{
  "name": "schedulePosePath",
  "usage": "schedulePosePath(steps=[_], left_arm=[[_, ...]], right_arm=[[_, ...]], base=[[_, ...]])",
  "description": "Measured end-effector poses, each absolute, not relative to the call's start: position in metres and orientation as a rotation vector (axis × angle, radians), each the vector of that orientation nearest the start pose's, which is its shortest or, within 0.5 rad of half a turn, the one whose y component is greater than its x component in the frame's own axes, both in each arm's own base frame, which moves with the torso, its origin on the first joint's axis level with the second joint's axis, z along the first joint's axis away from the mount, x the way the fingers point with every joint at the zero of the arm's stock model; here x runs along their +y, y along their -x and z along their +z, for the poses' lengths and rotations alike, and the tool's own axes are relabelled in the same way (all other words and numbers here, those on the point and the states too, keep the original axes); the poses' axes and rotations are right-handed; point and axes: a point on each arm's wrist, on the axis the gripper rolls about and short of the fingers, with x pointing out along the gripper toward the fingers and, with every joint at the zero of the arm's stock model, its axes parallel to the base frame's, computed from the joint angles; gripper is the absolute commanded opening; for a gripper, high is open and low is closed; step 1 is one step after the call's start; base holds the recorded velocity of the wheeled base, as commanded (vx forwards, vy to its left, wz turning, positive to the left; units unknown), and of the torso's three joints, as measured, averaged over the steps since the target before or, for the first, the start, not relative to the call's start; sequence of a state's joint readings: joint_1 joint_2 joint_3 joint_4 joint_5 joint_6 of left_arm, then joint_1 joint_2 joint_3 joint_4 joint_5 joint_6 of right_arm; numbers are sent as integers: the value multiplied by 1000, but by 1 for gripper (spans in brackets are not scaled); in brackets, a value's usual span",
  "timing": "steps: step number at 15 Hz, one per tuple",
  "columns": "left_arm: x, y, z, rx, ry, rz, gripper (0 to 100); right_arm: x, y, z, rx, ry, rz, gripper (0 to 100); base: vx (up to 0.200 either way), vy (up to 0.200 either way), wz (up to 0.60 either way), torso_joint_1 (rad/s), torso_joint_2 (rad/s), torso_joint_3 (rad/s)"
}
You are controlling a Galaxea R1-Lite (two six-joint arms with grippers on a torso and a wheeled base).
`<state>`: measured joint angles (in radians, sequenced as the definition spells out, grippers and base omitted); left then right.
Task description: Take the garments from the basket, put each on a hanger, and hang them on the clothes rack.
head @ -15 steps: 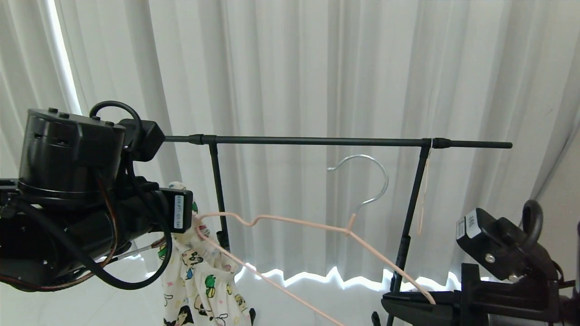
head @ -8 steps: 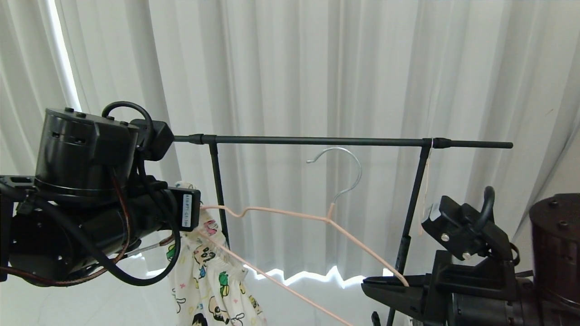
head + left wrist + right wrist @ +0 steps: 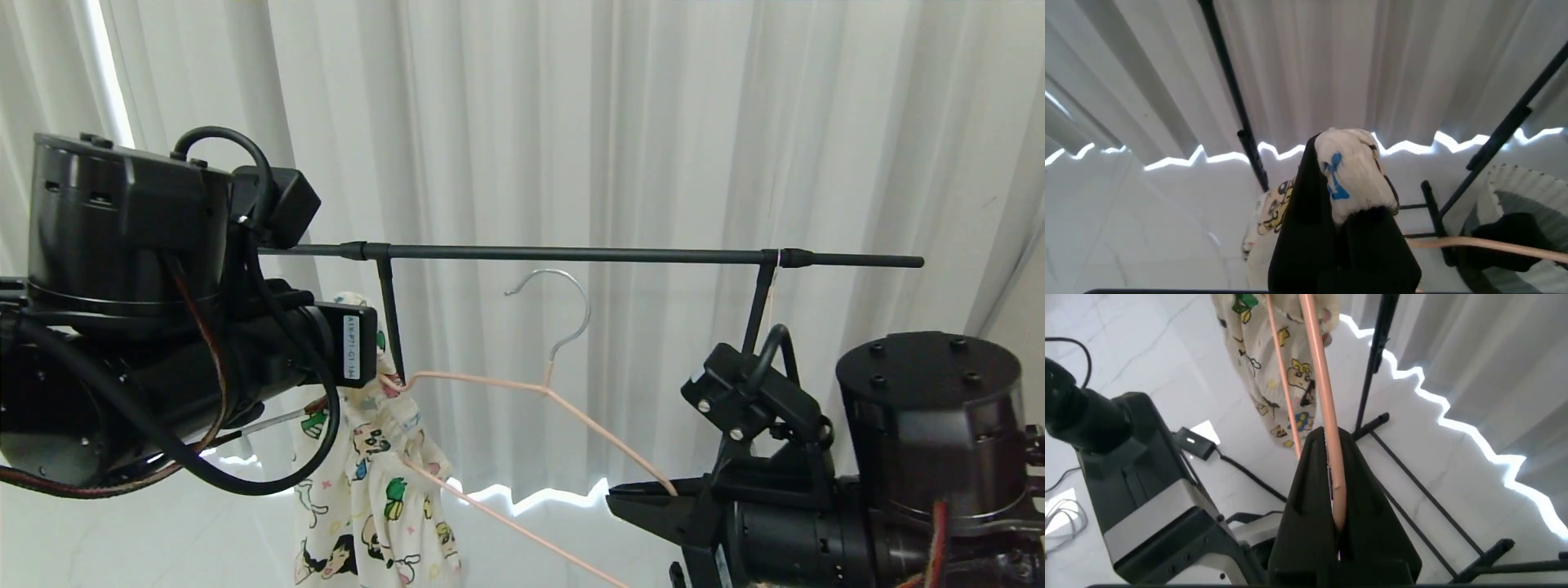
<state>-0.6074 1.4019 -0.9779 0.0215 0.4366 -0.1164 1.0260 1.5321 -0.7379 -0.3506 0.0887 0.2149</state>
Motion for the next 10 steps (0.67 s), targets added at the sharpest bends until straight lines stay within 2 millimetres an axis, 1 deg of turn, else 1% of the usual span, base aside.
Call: schedulePosePath(steps=[4,7,8,10], left_arm=[[-138,-188,270,330,-85,-214,0],[-147,-182,282,291,-75,-261,0],[-149,-181,285,283,-74,-270,0],[-154,-177,287,274,-74,-296,0]], right_arm=[[251,-136,187,501,5,1050,0],[281,-131,184,486,-40,1026,0],[287,-129,182,489,-37,1033,0],[294,-129,180,491,-34,1035,0]], base=[[0,0,0,0,0,0],[0,0,0,0,0,0],[0,0,0,0,0,0],[0,0,0,0,0,0]])
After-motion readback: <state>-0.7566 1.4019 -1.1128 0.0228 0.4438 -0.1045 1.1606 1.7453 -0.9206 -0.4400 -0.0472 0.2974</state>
